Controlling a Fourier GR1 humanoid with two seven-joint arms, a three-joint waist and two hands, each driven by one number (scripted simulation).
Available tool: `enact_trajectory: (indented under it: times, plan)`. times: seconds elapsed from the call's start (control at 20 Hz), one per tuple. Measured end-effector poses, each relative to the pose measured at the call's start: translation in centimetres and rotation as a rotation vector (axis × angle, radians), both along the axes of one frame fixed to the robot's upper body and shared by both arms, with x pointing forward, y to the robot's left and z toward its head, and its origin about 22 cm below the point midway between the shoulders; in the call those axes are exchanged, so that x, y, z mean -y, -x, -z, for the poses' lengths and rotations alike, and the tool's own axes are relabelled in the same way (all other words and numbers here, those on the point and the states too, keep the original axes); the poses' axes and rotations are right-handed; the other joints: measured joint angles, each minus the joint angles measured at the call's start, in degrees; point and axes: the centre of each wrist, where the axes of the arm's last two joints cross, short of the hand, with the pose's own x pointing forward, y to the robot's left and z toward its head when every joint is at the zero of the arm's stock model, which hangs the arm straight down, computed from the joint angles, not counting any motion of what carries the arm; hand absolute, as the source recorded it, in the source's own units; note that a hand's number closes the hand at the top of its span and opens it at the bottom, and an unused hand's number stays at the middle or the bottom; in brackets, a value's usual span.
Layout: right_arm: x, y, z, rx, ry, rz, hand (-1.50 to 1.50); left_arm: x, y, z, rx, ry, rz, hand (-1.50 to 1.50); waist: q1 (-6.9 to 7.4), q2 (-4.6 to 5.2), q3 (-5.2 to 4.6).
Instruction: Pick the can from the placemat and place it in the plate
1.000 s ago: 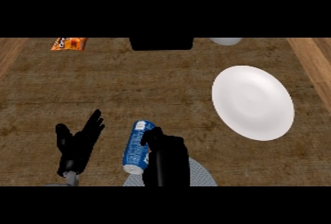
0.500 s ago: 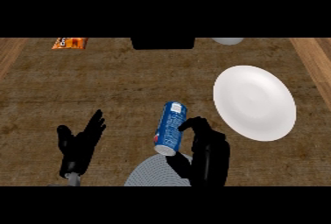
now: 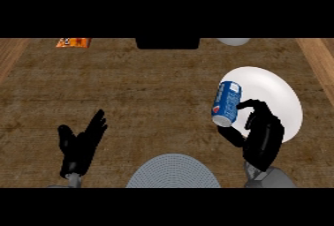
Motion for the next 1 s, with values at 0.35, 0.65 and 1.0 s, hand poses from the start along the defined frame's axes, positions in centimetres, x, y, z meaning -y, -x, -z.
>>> enact_trajectory:
  times: [0.35, 0.65, 1.0]
  plan:
    - [6.7, -4.5, 0.6, 0.026, -0.019, 0.076, 1.5, -0.1, -0.4, -0.1, 0.002, 0.009, 0.027, 0.0, 0.74, 0.23, 0.05]
    - [11.1, -7.5, 0.4, 0.05, -0.039, 0.104, 1.5, 0.2, -1.0, -0.1, 0.009, 0.006, 0.026, 0.0, 0.98, 0.35, 0.11]
    - [15.4, -9.4, 2.5, -0.284, -0.063, 0.109, -1.5, 0.5, -1.1, -0.2, 0.012, 0.006, 0.05, 0.0, 2.3, 0.78, 0.14]
